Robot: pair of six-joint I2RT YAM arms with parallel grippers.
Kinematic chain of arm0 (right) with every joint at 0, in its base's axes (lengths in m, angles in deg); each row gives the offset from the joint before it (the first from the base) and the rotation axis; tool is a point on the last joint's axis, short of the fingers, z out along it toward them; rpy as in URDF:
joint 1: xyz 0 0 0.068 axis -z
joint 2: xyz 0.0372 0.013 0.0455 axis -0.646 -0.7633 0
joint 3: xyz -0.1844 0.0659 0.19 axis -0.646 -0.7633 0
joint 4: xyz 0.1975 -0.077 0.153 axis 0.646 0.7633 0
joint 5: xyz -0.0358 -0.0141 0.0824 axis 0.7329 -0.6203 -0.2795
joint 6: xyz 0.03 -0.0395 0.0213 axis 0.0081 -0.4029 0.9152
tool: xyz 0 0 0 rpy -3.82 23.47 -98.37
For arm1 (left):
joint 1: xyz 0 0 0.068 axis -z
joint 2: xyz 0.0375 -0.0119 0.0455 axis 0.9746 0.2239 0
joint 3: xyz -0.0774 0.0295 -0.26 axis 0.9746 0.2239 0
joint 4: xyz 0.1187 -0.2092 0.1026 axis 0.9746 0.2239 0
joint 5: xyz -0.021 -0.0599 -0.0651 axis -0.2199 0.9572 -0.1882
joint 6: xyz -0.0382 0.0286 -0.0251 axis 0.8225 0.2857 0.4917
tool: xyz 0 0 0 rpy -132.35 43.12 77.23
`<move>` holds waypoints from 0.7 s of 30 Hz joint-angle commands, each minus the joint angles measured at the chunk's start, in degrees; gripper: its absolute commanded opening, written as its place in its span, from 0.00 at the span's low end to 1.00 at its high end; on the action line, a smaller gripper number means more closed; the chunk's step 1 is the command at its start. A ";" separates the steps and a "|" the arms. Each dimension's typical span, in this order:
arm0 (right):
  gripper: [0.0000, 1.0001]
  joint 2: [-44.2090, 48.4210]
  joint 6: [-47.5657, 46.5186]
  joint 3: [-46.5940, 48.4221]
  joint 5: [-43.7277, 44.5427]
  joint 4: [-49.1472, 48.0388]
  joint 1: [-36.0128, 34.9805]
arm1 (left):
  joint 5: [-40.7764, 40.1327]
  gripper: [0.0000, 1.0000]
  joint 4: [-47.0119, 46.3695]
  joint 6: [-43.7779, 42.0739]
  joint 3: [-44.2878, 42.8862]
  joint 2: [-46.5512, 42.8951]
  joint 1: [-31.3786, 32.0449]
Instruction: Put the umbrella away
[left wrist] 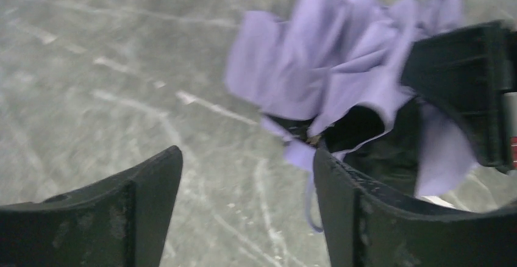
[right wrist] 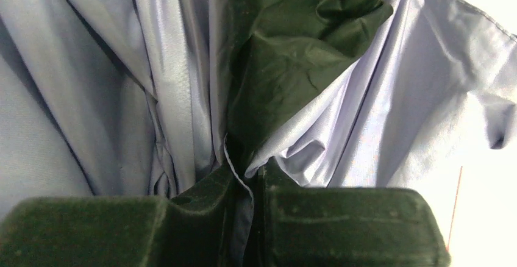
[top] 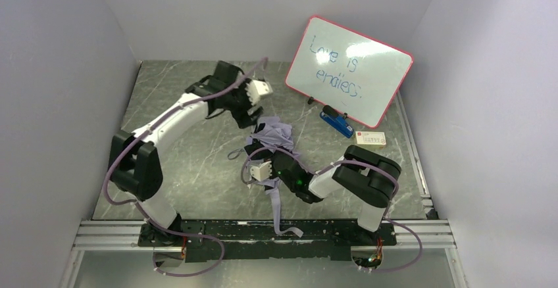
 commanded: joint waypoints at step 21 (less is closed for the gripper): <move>0.09 -6.79 2.17 -2.10 3.78 7.33 -3.76 | 5.70 1.00 -16.03 17.53 -13.30 3.17 -0.37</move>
